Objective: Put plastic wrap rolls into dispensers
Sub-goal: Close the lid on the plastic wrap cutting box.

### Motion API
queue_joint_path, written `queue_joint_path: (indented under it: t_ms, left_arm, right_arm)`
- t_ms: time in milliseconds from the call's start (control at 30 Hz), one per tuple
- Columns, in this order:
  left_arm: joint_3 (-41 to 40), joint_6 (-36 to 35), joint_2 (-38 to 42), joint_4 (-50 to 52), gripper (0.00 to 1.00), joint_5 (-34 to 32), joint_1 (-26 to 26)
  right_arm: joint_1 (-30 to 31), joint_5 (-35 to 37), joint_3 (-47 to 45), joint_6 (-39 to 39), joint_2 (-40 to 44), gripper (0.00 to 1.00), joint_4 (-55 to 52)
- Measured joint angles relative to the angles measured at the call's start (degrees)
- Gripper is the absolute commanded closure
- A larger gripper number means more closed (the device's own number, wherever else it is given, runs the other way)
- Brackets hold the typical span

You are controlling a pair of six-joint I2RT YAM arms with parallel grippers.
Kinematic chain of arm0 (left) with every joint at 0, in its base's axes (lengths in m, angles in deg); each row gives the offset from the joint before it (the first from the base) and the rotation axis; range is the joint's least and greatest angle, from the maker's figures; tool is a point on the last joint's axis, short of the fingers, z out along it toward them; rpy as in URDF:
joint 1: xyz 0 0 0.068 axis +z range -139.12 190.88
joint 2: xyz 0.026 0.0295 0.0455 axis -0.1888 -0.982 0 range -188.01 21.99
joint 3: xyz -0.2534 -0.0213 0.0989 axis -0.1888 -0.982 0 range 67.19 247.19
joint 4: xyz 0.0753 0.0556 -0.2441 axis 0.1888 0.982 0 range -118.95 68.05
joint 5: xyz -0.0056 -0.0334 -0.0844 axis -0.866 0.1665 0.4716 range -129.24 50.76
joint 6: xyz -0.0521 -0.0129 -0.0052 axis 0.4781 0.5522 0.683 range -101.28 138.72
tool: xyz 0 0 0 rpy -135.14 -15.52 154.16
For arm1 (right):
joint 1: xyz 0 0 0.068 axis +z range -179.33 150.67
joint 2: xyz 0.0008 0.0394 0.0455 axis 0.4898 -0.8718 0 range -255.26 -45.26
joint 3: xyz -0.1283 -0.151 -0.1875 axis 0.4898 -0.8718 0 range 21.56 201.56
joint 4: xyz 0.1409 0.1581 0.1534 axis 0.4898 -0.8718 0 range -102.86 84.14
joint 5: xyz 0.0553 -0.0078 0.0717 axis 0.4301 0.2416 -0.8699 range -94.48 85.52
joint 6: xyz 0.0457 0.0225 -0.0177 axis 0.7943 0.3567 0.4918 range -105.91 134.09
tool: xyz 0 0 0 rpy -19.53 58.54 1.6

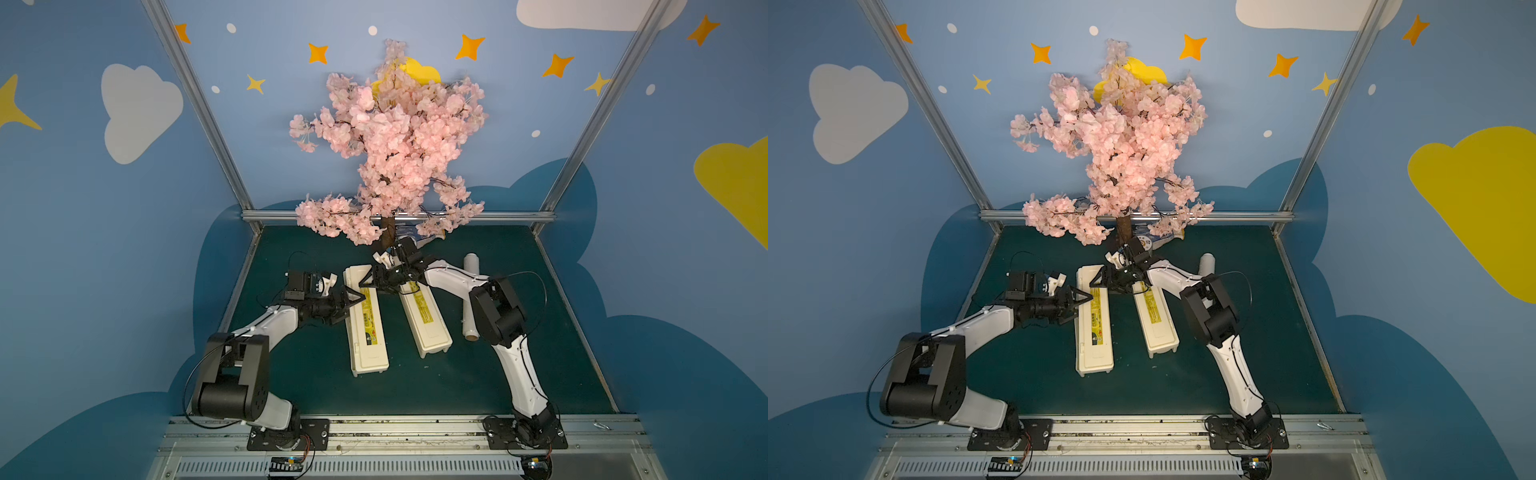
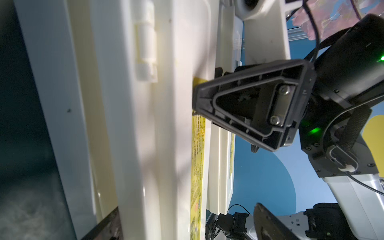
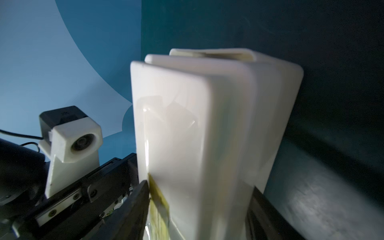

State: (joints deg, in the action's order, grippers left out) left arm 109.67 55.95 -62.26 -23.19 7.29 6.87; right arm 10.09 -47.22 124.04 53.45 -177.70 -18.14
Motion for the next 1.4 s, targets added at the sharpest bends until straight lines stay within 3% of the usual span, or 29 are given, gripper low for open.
queue_joint_path:
  t_ms: [233, 567, 1000, 1167, 1400]
  left_arm:
    - [5.6, -3.0, 0.8, 13.5, 0.00, -5.4, -0.7]
    - [7.5, -5.0, 1.2, 18.5, 0.00, -6.6, -0.3]
    - [5.4, -8.1, 9.1, 25.3, 0.00, -9.6, 0.3]
    - [0.7, -7.8, 10.4, 25.5, 0.05, -9.8, 0.3]
    - [-1.9, -6.6, 10.7, 24.1, 0.19, -8.3, -0.8]
  right_arm:
    - [1.9, -1.2, -3.2, -1.9, 1.0, 0.29, 2.6]
    - [3.0, 1.8, -5.4, -4.0, 4.0, 0.26, 0.3]
    - [3.8, 3.8, -10.6, -5.4, 9.7, 0.25, -2.2]
    - [4.4, 4.2, -12.8, -6.2, 10.9, 0.25, -2.6]
    - [5.2, 4.1, -16.8, -7.7, 13.3, 0.29, -3.0]
